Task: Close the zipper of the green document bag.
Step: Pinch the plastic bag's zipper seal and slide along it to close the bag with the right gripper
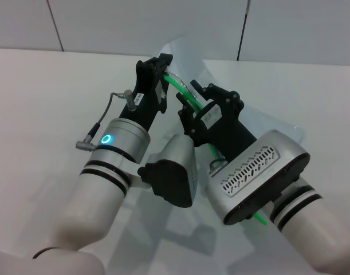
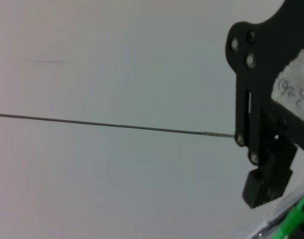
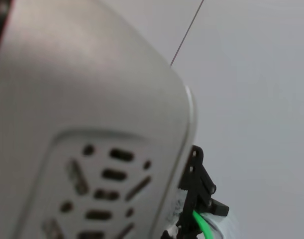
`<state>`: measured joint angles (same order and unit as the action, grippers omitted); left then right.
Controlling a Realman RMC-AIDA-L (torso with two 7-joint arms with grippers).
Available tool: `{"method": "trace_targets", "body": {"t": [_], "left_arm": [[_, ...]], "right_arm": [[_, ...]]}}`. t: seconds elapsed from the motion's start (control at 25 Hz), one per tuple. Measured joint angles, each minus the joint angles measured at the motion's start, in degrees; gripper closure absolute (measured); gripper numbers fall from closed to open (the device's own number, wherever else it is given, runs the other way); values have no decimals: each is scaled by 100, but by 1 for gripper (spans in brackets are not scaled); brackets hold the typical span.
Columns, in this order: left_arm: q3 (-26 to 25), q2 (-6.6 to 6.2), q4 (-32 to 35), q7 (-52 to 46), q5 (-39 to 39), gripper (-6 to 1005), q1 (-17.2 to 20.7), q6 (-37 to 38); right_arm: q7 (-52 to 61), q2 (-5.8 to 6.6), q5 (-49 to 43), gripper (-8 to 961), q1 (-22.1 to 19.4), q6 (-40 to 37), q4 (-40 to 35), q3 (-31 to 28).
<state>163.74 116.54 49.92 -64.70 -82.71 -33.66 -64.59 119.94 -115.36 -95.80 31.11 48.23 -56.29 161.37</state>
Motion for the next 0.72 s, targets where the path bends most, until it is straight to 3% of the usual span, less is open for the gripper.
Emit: {"method": "trace_targets", "body": {"t": [0.72], "left_arm": [[0,0,0,27,-8,936,0,0]], "right_arm": [[-14,-23,-33,779,-7,12,77,30]]}}
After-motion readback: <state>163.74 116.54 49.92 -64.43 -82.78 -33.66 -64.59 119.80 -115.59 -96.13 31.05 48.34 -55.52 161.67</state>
